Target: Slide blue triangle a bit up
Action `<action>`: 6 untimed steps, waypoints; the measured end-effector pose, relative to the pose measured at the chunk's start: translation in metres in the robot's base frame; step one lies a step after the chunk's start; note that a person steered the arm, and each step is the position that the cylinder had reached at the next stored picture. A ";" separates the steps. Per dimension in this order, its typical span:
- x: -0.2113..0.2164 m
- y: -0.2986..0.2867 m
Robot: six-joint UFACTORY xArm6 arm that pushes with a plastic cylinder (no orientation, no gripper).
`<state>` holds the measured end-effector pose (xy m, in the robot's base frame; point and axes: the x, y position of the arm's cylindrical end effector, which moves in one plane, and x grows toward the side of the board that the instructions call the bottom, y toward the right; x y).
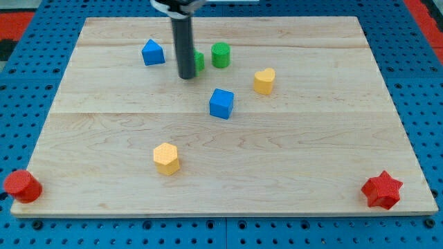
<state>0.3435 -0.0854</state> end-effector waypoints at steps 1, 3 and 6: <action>-0.021 -0.051; -0.034 -0.080; -0.046 -0.049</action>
